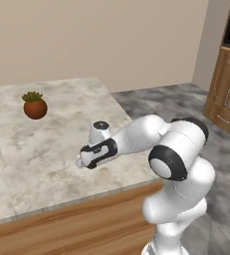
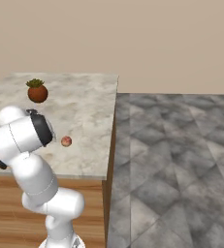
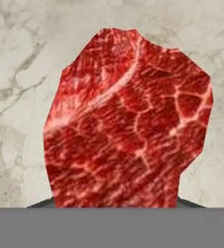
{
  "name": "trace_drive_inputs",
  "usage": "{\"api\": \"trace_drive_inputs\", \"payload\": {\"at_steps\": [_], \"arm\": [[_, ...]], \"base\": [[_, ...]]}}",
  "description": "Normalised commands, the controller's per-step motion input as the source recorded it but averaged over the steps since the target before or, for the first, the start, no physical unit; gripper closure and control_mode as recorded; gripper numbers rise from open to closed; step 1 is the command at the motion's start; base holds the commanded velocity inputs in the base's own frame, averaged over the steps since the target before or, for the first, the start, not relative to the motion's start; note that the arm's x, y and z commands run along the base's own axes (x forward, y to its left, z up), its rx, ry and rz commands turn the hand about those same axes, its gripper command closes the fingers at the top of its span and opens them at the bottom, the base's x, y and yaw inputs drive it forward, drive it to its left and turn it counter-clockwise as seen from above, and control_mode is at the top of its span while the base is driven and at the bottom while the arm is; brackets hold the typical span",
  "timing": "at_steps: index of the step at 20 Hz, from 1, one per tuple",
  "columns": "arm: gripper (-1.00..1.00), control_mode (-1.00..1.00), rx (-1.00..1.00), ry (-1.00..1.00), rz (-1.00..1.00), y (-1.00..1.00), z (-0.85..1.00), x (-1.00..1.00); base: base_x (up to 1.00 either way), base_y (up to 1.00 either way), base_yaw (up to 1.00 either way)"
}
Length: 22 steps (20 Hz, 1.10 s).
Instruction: Open the fridge, remove the peach, garlic, and steak, and place them on any counter.
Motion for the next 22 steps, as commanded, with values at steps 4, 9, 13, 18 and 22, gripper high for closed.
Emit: {"api": "trace_drive_inputs", "payload": {"at_steps": [4,9,13,18,22], "arm": [[1.00,-1.00,0.00,0.00,-0.02,0.00,-0.42,0.18],[-1.00,-1.00,0.00,0.00,-0.05,0.00,-0.11,0.36],[-1.00,-1.00,0.00,0.01,-0.10,-0.01,0.00,0.01],[-1.00,-1.00,0.01,-0.01,-0.09,-0.12,0.36,-0.37],[-1.00,-1.00,0.16,-0.26,0.00,-0.44,1.00,-0.99]], "base": [[0.00,0.00,0.00],[0.00,0.00,0.00],[0.00,0.00,0.00],[0.00,0.00,0.00],[0.00,0.00,0.00]]}}
